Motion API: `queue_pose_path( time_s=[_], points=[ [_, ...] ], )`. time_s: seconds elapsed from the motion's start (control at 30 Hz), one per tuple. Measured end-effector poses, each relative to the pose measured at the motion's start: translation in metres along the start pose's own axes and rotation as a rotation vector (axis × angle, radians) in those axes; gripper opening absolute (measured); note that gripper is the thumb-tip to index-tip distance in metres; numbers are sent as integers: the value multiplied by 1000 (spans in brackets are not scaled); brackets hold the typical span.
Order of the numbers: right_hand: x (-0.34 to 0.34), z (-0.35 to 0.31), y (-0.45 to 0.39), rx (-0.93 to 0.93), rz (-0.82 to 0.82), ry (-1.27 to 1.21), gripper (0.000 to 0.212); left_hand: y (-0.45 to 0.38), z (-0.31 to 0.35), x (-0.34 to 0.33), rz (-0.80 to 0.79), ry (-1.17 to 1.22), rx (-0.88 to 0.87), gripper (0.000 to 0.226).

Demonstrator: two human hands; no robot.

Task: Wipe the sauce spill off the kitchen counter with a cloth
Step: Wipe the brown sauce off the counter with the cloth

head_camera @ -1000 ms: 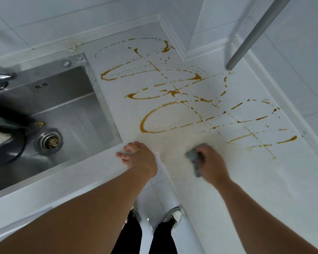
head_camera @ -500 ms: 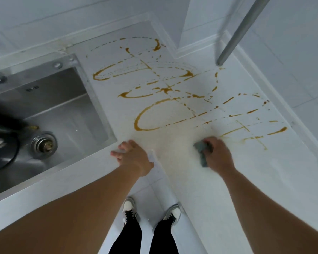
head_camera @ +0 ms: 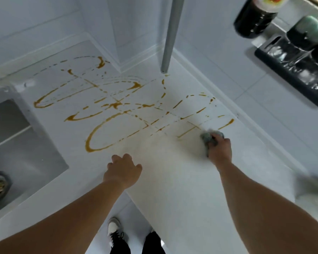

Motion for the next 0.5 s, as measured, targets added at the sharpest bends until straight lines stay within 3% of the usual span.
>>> queue_pose_path(
  time_s=[0.03, 0.1, 0.2, 0.27, 0.3, 0.33, 0.4, 0.5],
  points=[
    [5, 4, -10, -61, 74, 12, 37, 0, 11, -3, -1, 26, -2, 58],
    [-10, -18, 4, -29, 48, -29, 36, -2, 27, -6, 29, 36, 21, 63],
    [-48, -55, 83, 412, -241, -93, 43, -10, 44, -12, 33, -18, 165, 90],
    [-48, -46, 106, 727, -322, -67, 44, -16, 52, -20, -19, -79, 272, 112],
    [-39, -31, 96, 753, -323, -46, 41, -19, 58, -25, -46, -102, 306, 121],
    [-24, -15, 69, 695, -254, -21, 36, -22, 62, -30, -63, -117, 333, 128],
    [8, 26, -5, 400, -58, 42, 23, -26, 67, -39, -76, -120, 383, 140],
    [25, 65, -74, 24, 77, 96, 39, -33, 74, -51, -41, -139, 420, 153]
  ],
)
Point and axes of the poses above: each hand's wrist, its own y-axis away from the middle knuckle, its own x-axis out of the back of the hand, z = x × y, the point moved 9 cm from there along -y, towards the middle knuckle, and after that the axes turned 15 degrees about z, right-handed, at the moved point
